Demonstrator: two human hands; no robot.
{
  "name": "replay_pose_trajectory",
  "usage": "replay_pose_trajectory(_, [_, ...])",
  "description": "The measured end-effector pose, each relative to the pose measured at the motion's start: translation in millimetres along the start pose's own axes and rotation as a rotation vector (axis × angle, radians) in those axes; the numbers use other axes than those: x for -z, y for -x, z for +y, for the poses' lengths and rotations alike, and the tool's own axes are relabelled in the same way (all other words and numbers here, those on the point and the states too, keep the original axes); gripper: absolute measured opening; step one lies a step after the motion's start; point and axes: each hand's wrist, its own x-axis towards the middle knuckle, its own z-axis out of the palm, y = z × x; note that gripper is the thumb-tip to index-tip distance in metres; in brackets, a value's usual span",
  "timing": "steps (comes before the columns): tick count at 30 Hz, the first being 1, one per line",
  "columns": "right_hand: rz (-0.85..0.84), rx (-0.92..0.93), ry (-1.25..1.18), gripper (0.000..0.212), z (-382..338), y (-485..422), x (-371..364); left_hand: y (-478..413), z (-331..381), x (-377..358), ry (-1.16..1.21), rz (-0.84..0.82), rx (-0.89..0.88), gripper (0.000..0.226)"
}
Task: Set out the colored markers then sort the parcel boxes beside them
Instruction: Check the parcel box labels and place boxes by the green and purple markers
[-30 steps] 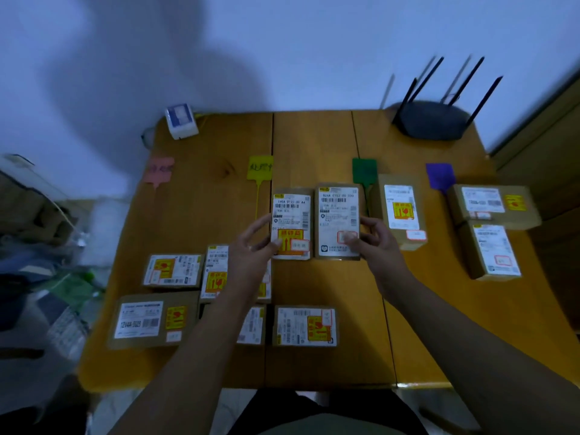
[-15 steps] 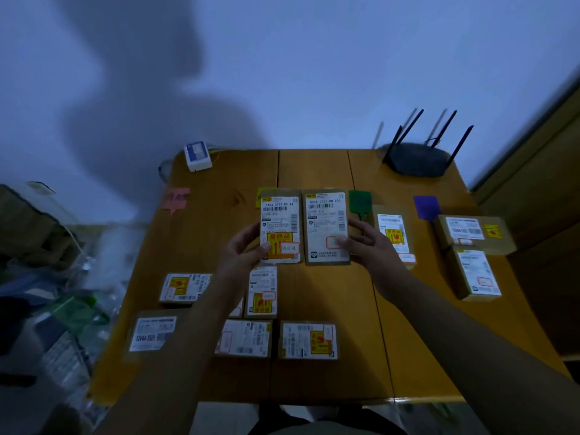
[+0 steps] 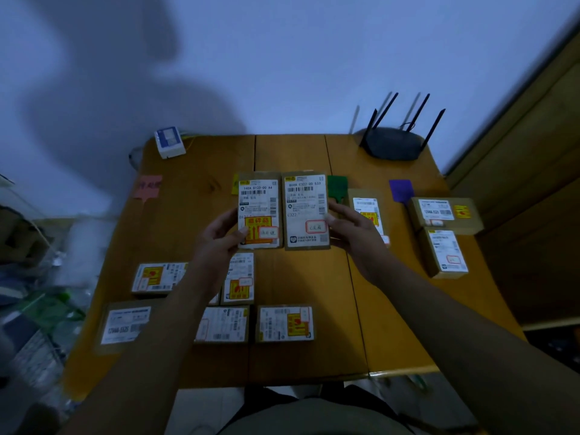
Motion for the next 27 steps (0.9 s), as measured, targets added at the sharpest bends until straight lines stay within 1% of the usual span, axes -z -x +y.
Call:
replay_pose_trajectory(6, [0.008, -0.023, 0.005, 0.05, 8.6, 1.2, 22.6, 1.6, -13.9, -19.3, -0.035, 0.02, 0.015, 0.05])
replay_pose_trajectory(12, [0.019, -0.048, 0.011, 0.056, 19.4, -0.9, 52.9, -2.0, -35.8, -39.5, -0.083, 0.038, 0.067, 0.053])
replay_pose_trajectory(19, [0.044, -0.091, 0.001, 0.052, 32.9, 1.6, 109.5, -10.3, -61.0, -89.4, -0.129, 0.024, 0.137, 0.049])
replay_pose_trajectory(23, [0.094, -0.13, -0.018, 0.048, 44.5, 3.4, 148.5, -20.0, -83.0, -126.4, -0.152, 0.01, 0.164, 0.051])
replay_pose_trajectory(27, [0.15, -0.174, -0.043, 0.043, 58.8, 5.1, 183.3, -29.8, -106.0, -157.4, -0.171, 0.019, 0.199, 0.048])
